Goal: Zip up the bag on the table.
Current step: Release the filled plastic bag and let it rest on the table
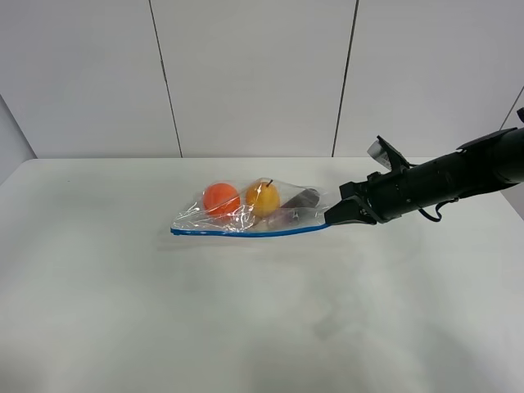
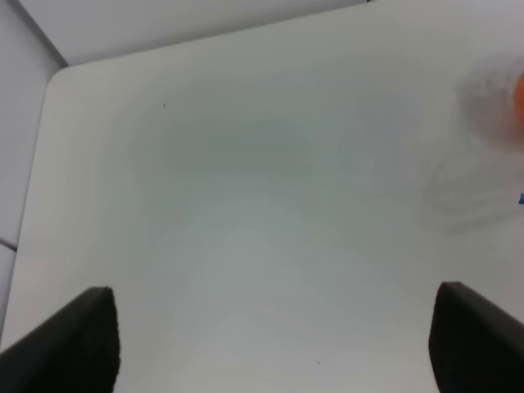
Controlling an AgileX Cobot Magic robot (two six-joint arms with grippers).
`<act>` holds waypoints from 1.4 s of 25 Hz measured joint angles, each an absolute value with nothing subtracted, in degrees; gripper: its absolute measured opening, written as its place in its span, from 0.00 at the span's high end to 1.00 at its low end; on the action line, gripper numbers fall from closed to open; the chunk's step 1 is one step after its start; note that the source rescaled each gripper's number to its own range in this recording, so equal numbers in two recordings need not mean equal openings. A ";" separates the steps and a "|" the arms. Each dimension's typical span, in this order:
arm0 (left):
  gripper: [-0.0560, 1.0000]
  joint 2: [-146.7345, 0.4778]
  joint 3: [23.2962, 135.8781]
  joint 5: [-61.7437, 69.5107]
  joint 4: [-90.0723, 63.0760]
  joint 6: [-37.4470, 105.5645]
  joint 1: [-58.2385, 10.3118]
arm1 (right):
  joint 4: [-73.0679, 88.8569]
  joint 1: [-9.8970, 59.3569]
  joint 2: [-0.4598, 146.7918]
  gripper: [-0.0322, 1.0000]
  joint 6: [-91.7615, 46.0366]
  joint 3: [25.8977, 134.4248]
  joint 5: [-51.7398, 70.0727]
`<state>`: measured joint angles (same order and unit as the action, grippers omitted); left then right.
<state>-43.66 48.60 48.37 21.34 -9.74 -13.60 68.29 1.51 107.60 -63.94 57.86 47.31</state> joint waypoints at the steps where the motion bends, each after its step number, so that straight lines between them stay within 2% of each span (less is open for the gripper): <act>1: 0.01 -43.66 48.60 49.39 20.42 -10.12 -13.60 | 68.29 1.51 107.60 0.97 -63.94 57.86 47.31; 7: 0.01 -43.66 48.60 56.61 11.80 -10.62 -13.60 | 68.29 1.51 107.60 0.97 -63.94 57.86 47.31; 15: 0.01 -43.66 48.60 64.85 10.53 -10.62 -13.60 | 68.29 1.51 107.60 0.97 -63.94 57.86 47.15; 28: 0.01 -43.18 48.60 65.36 10.49 -10.62 -13.60 | 68.27 1.51 107.60 0.97 -63.94 57.86 47.02; 35: 0.01 -36.94 48.54 65.38 10.49 -10.62 -13.60 | 68.27 1.51 107.60 0.97 -63.94 57.86 47.02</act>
<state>-36.94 48.54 65.38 10.49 -10.62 -13.60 68.27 1.51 107.60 -63.94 57.86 47.02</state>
